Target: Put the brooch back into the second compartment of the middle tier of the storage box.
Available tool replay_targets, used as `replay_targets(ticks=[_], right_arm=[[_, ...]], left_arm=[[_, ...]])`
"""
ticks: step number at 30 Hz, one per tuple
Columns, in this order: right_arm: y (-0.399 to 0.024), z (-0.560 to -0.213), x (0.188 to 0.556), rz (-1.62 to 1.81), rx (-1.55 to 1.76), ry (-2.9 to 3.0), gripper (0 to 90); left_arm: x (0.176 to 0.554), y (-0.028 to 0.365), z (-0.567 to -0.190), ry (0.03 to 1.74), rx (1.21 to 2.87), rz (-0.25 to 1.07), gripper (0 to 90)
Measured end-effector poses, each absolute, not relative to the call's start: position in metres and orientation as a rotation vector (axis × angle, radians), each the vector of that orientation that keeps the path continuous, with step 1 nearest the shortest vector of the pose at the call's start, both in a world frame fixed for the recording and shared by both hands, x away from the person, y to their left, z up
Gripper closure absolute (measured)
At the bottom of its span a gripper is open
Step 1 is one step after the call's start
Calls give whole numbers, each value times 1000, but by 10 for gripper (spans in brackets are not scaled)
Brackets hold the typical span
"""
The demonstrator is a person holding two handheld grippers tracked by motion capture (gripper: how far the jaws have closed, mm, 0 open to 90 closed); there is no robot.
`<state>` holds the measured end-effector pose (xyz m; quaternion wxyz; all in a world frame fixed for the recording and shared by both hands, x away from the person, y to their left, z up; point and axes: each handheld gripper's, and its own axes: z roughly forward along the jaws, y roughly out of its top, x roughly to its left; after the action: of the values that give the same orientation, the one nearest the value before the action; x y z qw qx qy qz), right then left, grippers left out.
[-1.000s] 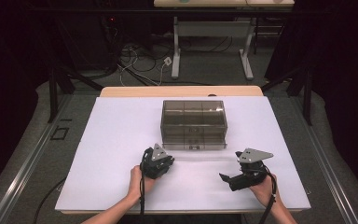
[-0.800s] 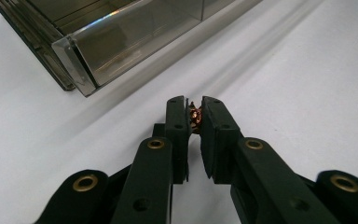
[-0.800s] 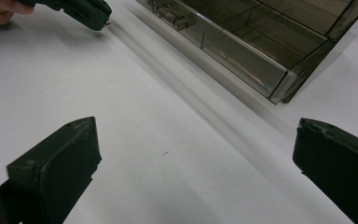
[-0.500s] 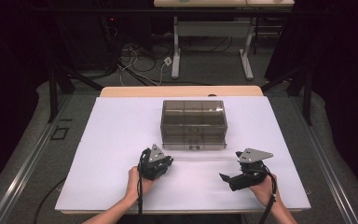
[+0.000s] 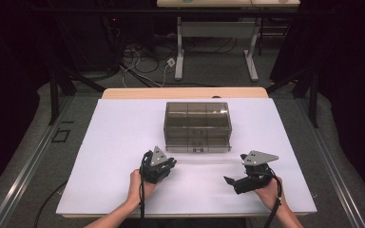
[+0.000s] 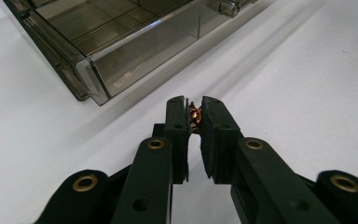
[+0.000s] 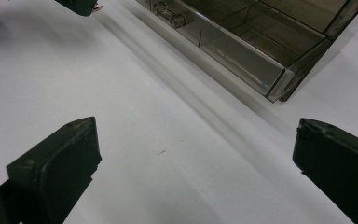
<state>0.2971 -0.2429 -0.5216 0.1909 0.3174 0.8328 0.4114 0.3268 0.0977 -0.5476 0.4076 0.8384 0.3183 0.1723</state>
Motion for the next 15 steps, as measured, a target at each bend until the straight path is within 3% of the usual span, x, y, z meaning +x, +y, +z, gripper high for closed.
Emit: replay_targets(ticks=[15], right_arm=[[-243,-522,297,1155,891,2341,3]], left_arm=[[325,99,-538,782,2092,455,814]])
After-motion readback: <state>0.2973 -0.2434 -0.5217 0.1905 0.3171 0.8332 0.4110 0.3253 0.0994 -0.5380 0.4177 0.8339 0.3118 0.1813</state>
